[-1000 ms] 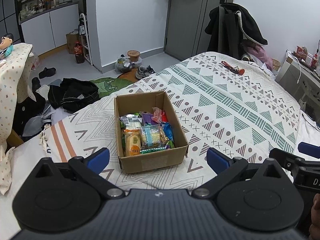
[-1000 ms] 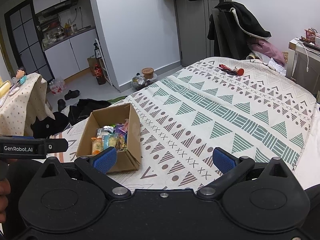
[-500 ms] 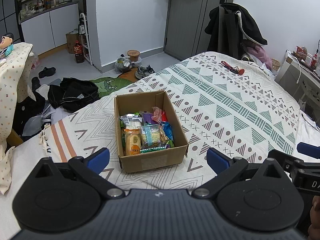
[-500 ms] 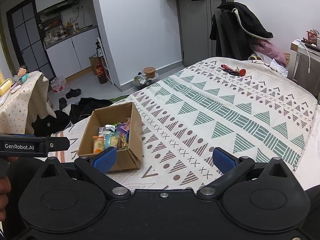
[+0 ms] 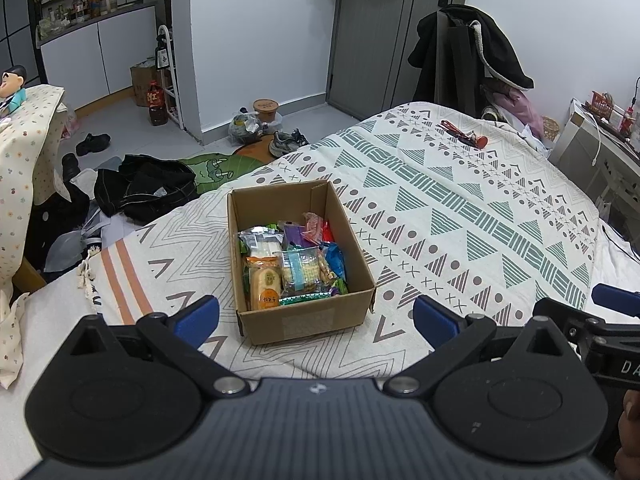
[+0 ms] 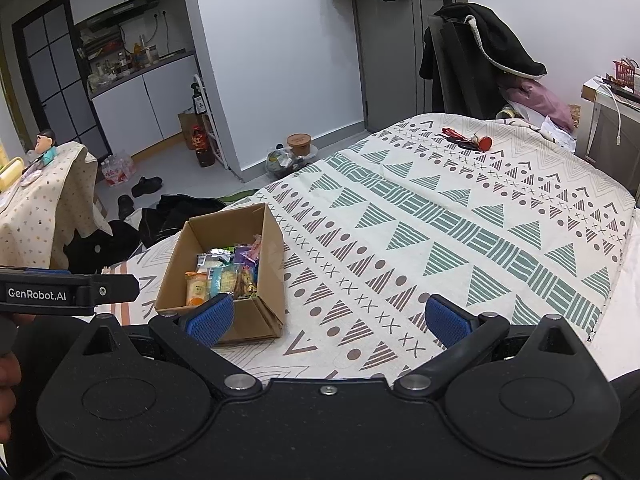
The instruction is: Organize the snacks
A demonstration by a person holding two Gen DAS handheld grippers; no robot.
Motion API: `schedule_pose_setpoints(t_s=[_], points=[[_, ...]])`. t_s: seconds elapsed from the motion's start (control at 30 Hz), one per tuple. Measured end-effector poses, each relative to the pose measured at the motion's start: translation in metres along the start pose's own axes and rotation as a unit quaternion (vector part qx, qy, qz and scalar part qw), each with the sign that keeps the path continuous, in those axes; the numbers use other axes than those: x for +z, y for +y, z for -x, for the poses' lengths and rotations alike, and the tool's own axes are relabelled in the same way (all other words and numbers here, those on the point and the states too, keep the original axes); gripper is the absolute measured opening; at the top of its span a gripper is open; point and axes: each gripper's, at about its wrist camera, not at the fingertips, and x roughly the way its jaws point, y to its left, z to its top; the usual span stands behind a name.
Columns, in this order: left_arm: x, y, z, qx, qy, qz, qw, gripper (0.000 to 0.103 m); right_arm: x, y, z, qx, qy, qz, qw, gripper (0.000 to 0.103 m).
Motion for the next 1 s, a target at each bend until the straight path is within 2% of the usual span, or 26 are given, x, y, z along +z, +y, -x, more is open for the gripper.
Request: schedule_pose_setpoints(t_s=[1.0], points=[[-0.0068, -0.0047, -0.0019, -0.006, 0.005, -0.007, 0.9999, 0.103, -0.0033, -0.0037, -0.0056, -0.011, 0.006, -0.005, 1.0, 0.103]])
